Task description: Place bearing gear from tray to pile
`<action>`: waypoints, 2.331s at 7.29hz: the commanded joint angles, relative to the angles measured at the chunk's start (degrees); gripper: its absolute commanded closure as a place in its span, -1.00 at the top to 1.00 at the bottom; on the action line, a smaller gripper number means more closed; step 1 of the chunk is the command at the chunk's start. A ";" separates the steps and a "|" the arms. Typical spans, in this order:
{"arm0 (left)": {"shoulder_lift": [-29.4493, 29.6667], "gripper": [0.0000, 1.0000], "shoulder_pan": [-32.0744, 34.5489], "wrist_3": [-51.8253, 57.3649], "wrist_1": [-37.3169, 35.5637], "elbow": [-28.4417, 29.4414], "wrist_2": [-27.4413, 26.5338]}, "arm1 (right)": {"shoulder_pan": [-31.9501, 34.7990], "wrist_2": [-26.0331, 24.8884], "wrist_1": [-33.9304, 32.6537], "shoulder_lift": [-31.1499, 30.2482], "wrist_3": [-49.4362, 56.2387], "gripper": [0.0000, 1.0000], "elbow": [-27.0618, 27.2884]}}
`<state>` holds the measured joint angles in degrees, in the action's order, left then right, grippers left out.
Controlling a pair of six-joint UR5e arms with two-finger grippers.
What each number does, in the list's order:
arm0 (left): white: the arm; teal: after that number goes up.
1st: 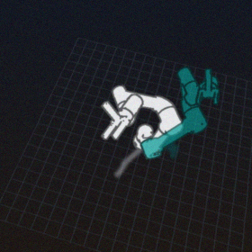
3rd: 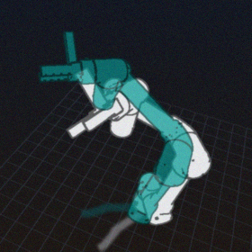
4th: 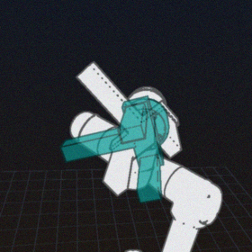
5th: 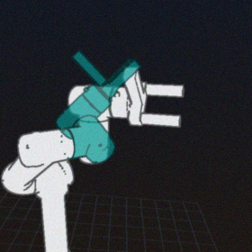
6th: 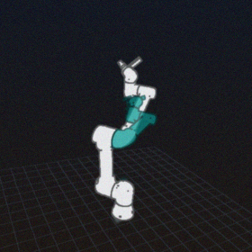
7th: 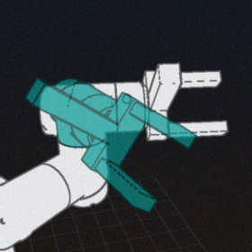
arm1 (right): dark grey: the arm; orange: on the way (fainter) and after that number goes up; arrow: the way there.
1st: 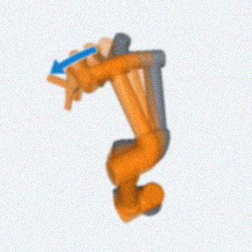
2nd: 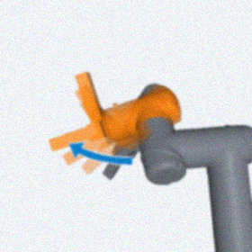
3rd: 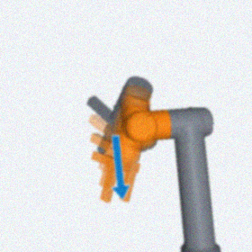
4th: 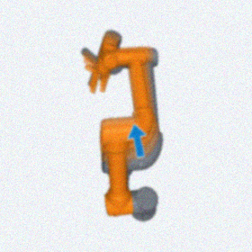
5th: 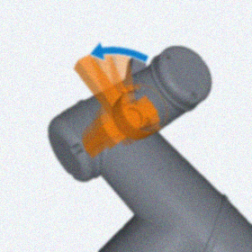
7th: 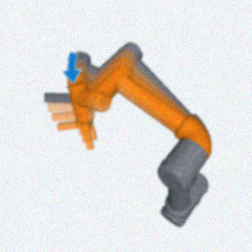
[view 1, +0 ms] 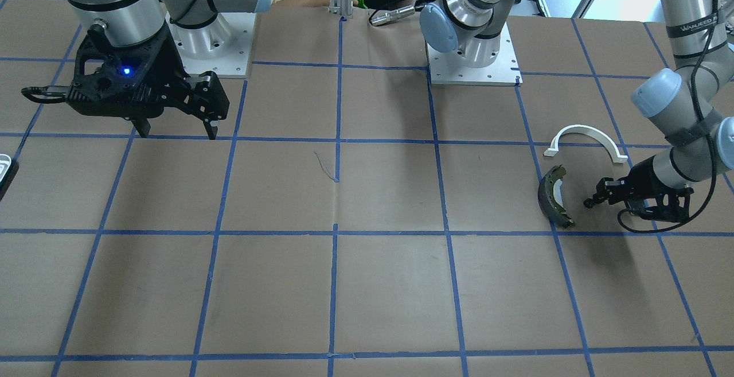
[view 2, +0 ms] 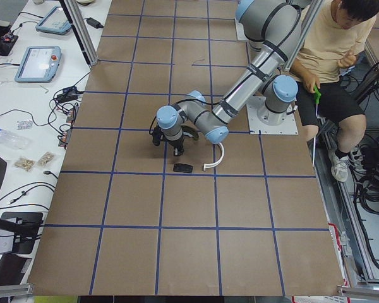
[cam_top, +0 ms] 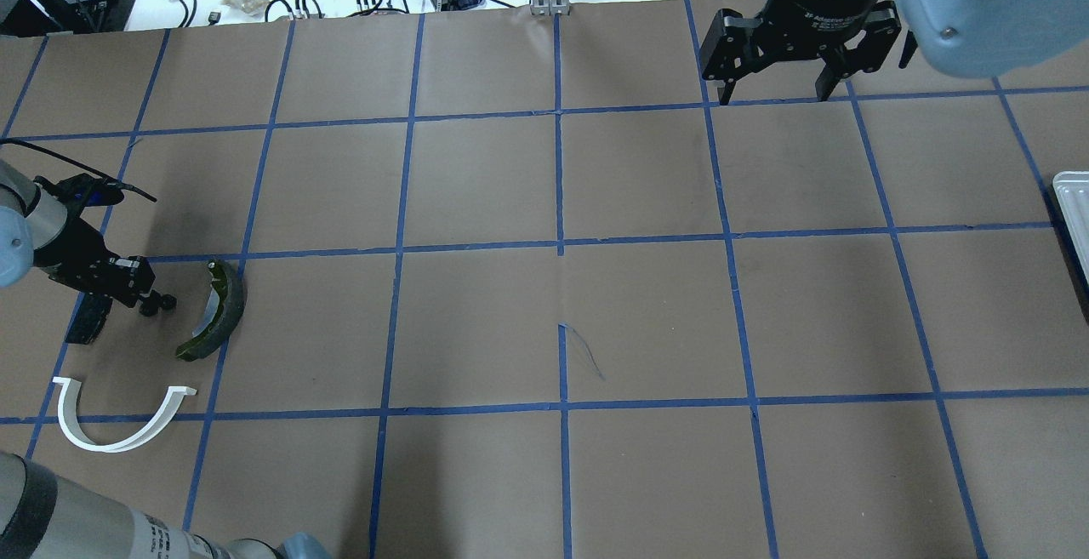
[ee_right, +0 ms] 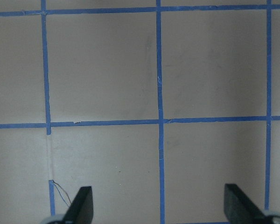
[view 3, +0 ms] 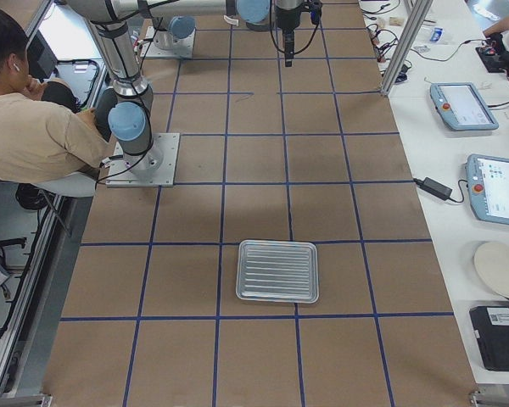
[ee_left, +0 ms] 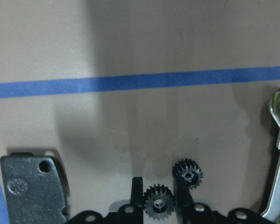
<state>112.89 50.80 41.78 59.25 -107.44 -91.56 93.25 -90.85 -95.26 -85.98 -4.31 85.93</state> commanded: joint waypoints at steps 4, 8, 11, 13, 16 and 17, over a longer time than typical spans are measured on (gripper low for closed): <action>-5.83 1.00 5.33 -5.20 16.81 10.80 0.33 | 0.00 -0.03 -0.02 0.03 0.00 1.00 0.03; -12.50 1.00 22.03 -23.44 27.58 21.12 1.90 | 0.00 -0.03 -0.02 -0.06 0.00 1.00 0.03; -15.50 1.00 31.87 -28.12 27.67 19.47 5.53 | 0.09 -0.03 0.07 -0.06 0.00 1.00 0.03; -17.26 1.00 36.37 -34.22 27.59 17.89 2.37 | 0.09 -0.03 -0.02 -0.06 0.00 1.00 0.29; -20.60 1.00 37.44 -34.13 27.15 16.39 1.74 | 0.00 -0.03 -0.02 -0.06 0.00 1.00 0.21; -20.78 1.00 37.44 -34.22 27.23 16.38 1.65 | 0.00 -0.03 -0.02 -0.06 0.00 1.00 0.21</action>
<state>92.63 88.15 7.61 86.41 -90.86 -89.73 93.29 -90.88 -95.27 -86.04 -4.31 86.15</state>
